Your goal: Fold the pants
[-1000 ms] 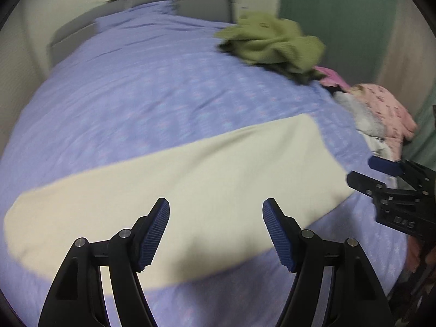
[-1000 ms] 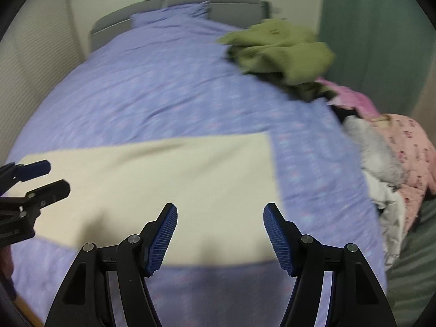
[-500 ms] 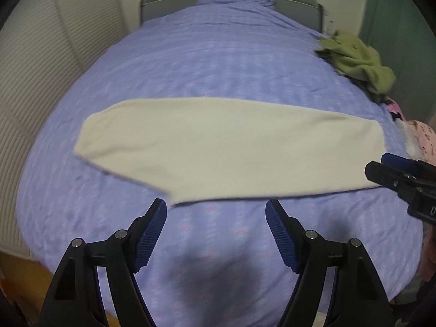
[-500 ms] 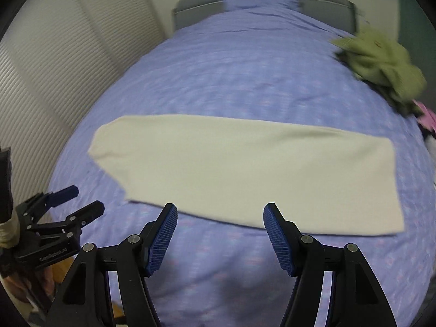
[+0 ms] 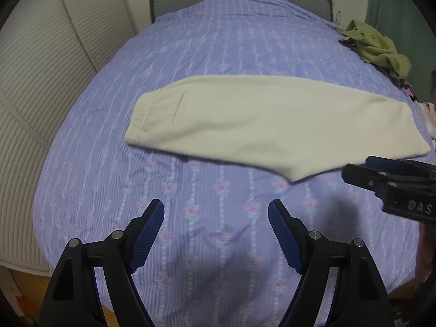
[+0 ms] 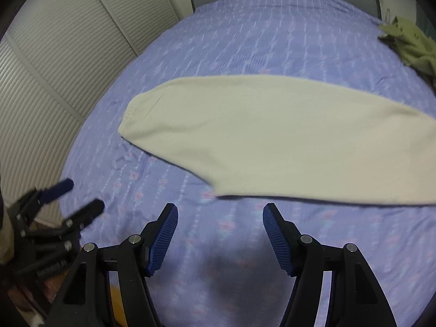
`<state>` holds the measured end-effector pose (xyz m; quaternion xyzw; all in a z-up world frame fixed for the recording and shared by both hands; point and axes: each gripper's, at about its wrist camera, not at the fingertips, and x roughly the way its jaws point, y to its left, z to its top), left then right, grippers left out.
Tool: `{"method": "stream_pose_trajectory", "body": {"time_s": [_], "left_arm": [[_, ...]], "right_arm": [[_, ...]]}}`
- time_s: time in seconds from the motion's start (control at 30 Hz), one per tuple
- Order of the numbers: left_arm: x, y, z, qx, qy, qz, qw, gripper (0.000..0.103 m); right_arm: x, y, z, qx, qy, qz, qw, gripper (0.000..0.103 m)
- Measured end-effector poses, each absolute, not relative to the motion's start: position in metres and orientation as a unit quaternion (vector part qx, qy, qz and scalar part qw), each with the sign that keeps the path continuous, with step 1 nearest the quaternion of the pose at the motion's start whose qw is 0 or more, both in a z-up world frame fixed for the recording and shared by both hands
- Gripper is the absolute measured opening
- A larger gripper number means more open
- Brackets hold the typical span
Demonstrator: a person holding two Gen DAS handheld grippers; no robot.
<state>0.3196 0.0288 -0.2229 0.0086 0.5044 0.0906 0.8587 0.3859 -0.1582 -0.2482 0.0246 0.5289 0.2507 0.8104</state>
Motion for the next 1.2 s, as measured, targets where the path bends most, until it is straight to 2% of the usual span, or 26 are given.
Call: {"method": "stream_pose_trajectory", "body": {"time_s": [0.13, 0.2, 0.4, 0.43, 0.53, 0.67, 0.87, 0.93, 1.0, 1.07, 1.1, 1.13, 1.2], "left_arm": [[0.316, 0.044, -0.251, -0.023, 0.509, 0.107, 0.854, 0.079], [0.314, 0.048, -0.264, -0.04, 0.509, 0.12, 0.852, 0.078], [0.308, 0.054, -0.29, -0.079, 0.499, 0.144, 0.851, 0.079], [0.309, 0.054, -0.293, -0.085, 0.5, 0.147, 0.849, 0.078], [0.306, 0.052, -0.296, -0.102, 0.5, 0.154, 0.846, 0.078], [0.306, 0.051, -0.295, -0.11, 0.492, 0.167, 0.847, 0.079], [0.309, 0.047, -0.294, -0.105, 0.491, 0.178, 0.846, 0.079], [0.31, 0.045, -0.292, -0.103, 0.492, 0.18, 0.846, 0.079], [0.309, 0.044, -0.29, -0.1, 0.492, 0.182, 0.845, 0.079], [0.308, 0.045, -0.288, -0.095, 0.491, 0.188, 0.845, 0.079], [0.307, 0.047, -0.287, -0.093, 0.49, 0.192, 0.845, 0.079], [0.307, 0.05, -0.288, -0.093, 0.491, 0.199, 0.843, 0.079], [0.305, 0.062, -0.289, -0.106, 0.494, 0.212, 0.837, 0.079]], "right_arm": [[0.399, -0.133, -0.287, 0.048, 0.551, 0.253, 0.793, 0.063], [0.402, -0.125, -0.303, 0.039, 0.554, 0.257, 0.791, 0.059], [0.414, -0.102, -0.355, 0.015, 0.574, 0.27, 0.773, 0.059], [0.416, -0.099, -0.359, 0.004, 0.577, 0.27, 0.771, 0.056], [0.422, -0.097, -0.347, -0.009, 0.559, 0.278, 0.782, 0.053], [0.422, -0.096, -0.315, -0.033, 0.497, 0.297, 0.815, 0.053], [0.436, -0.093, -0.338, -0.046, 0.515, 0.317, 0.795, 0.053], [0.437, -0.088, -0.354, -0.059, 0.538, 0.319, 0.778, 0.044], [0.434, -0.089, -0.359, -0.069, 0.537, 0.319, 0.778, 0.042], [0.432, -0.09, -0.357, -0.081, 0.529, 0.314, 0.784, 0.033], [0.434, -0.092, -0.354, -0.08, 0.526, 0.312, 0.787, 0.02], [0.436, -0.093, -0.35, -0.083, 0.523, 0.309, 0.79, 0.014], [0.433, -0.095, -0.343, -0.087, 0.52, 0.317, 0.788, 0.012]]}}
